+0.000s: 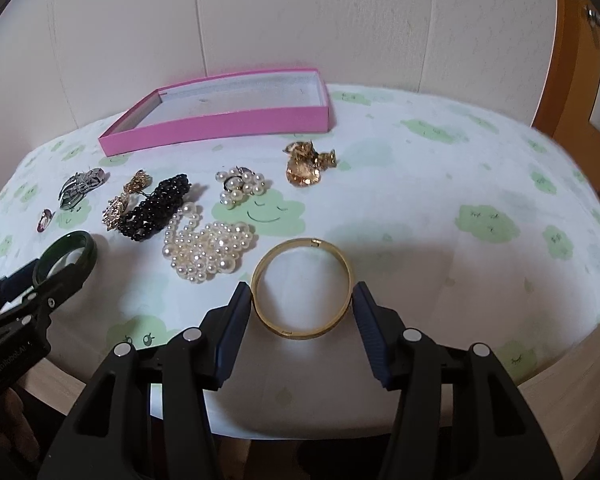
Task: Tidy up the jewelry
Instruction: 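Grasp the green jade bangle with the left tool while the right tool grasps the gold bangle, then carry both bangles into the pink tray and open both tools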
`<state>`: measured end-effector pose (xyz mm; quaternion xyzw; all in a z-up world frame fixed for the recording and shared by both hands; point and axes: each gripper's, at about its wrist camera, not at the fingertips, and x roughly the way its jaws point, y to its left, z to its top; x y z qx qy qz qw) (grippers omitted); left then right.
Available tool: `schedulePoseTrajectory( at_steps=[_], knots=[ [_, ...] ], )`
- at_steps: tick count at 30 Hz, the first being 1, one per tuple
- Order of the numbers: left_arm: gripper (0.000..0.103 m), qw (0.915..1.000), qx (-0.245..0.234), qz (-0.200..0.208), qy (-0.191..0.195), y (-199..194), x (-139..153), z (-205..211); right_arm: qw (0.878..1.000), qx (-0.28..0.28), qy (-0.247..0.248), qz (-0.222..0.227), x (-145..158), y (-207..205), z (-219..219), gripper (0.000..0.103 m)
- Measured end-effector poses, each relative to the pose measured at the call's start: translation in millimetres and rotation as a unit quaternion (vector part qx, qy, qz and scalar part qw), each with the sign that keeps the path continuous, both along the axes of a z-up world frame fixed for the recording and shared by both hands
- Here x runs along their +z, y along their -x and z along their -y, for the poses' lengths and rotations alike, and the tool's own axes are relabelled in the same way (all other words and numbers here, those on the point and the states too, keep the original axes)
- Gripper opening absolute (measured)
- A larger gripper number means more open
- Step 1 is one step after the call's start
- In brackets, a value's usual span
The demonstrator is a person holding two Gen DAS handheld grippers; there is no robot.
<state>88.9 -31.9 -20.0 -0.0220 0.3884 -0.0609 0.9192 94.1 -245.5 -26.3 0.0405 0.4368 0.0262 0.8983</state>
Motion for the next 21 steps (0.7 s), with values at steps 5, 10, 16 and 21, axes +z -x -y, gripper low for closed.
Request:
schedulePoseTrajectory(
  at_steps=[5,10,16,21],
  knots=[
    [0.072,1.0000,0.000,-0.003,0.000,-2,-3,1,1.000,-0.001,-0.005,0.000,-1,-4,-1,0.072],
    [0.072,1.0000,-0.001,-0.006,0.005,-4,-6,-1,1.000,0.004,0.021,0.011,-1,-5,-11,0.054],
    [0.071,0.9998,-0.005,0.000,0.019,-3,-4,-4,0.999,0.010,0.032,0.026,3,1,-15,0.054],
    [0.071,0.9997,-0.009,0.007,0.020,-1,0,-2,0.999,0.010,0.030,0.035,9,2,-15,0.054]
  ],
)
